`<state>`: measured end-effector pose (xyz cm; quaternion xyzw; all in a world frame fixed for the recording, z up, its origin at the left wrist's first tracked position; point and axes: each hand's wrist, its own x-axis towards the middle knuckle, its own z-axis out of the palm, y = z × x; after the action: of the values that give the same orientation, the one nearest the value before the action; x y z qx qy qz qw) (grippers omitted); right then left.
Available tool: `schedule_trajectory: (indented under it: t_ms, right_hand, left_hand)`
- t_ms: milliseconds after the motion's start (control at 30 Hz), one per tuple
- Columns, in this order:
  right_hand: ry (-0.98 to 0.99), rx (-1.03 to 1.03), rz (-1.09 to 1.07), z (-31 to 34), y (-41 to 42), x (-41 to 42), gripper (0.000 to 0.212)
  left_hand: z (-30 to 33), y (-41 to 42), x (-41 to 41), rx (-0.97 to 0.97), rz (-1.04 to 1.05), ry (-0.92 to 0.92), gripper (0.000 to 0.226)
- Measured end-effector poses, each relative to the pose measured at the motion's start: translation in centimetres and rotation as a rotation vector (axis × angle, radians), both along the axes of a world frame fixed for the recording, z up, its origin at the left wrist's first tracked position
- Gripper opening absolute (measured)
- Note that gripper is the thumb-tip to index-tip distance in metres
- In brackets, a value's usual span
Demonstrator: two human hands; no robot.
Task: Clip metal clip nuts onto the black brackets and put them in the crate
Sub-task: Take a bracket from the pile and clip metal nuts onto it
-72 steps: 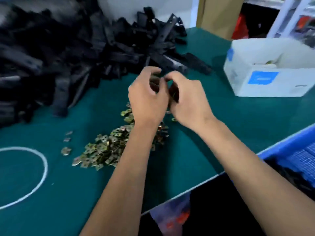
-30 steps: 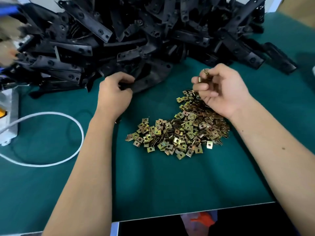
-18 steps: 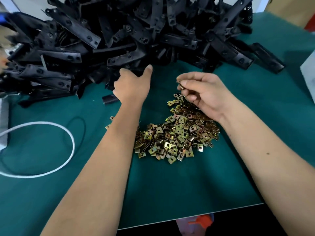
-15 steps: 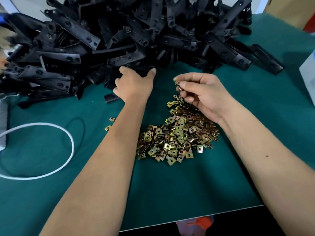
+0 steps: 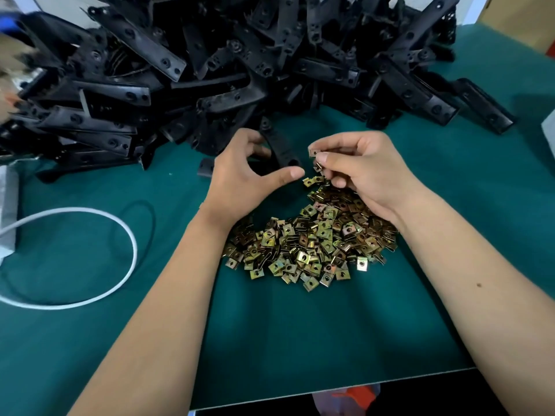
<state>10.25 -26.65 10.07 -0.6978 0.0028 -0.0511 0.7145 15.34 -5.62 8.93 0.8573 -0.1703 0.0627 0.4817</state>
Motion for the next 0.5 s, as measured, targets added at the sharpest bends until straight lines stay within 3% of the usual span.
schedule_trajectory:
  t_ms: [167, 500]
  right_hand:
    - [0.000, -0.062, -0.014, -0.50, 0.26, 0.19, 0.013]
    - [-0.014, -0.063, -0.015, -0.66, 0.57, 0.11, 0.023]
  left_hand:
    - [0.43, -0.43, -0.59, 0.088, -0.088, -0.084, 0.079]
    - [0.59, -1.02, -1.01, 0.062, -0.111, -0.186, 0.081]
